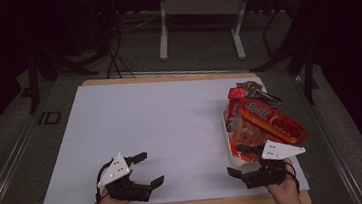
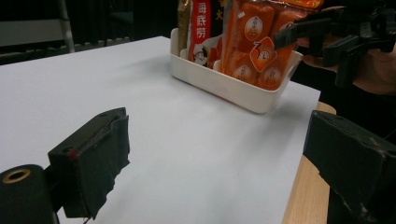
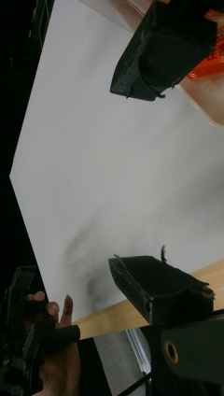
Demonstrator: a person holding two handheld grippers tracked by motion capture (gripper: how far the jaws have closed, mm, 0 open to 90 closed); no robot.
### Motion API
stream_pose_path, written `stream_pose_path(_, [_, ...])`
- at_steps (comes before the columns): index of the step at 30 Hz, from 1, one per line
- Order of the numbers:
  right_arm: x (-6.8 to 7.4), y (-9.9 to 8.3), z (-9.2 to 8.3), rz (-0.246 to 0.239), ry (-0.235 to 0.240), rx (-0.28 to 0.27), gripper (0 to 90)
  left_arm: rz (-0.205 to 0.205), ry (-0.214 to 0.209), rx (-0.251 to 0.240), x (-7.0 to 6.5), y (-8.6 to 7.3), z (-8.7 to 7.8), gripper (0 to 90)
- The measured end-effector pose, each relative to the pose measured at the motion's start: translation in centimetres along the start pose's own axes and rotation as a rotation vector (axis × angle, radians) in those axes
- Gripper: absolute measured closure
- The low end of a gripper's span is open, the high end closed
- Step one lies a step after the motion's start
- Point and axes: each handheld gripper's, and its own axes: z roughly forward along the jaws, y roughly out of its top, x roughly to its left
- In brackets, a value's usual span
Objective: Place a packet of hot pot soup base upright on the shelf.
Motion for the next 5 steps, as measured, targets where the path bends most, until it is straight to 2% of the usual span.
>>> stream_pose_path(5, [0.0,-0.04,0.09,0.0,-0.005,0.004,13.8,0.003,0.0,0.002,0.0,0.03,-0.01,7.6])
